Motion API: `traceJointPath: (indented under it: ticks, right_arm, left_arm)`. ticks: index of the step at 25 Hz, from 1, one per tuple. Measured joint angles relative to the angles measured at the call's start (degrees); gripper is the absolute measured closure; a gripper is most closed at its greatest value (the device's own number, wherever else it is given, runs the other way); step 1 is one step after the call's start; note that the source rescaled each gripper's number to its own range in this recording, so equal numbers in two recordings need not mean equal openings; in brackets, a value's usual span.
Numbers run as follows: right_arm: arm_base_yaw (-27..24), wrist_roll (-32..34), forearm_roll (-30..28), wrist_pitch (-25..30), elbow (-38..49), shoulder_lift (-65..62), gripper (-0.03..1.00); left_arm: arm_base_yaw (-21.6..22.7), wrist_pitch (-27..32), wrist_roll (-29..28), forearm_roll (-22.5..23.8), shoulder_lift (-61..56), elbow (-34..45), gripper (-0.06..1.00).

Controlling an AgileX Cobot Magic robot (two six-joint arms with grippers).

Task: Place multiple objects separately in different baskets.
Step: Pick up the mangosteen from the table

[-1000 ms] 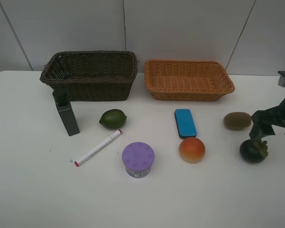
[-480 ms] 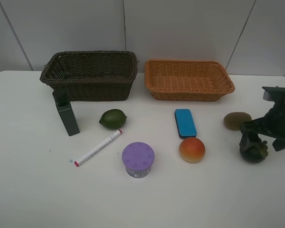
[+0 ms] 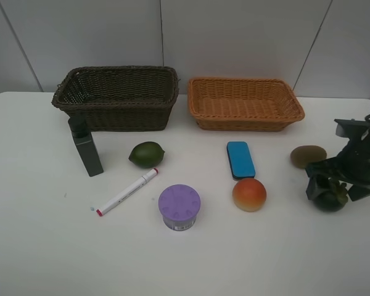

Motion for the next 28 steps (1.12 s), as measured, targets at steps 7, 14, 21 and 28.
traceJointPath:
  ticks: [7,14,21,28]
  right_arm:
    - [0.0,0.0,0.0,-0.4,0.0,0.0,0.02]
    - [0.0,-0.3,0.0,-0.4,0.0,0.0,0.02]
    - [0.0,-0.3,0.0,-0.5,0.0,0.0,0.02]
    - [0.0,-0.3,0.7,-0.3,0.0,0.0,0.52]
  left_arm:
    - [0.0,0.0,0.0,0.0,0.0,0.0,0.13]
    - [0.0,0.0,0.0,0.0,0.0,0.0,0.13]
    - [0.0,0.0,0.0,0.0,0.0,0.0,0.13]
    - [0.0,0.0,0.0,0.0,0.0,0.0,0.13]
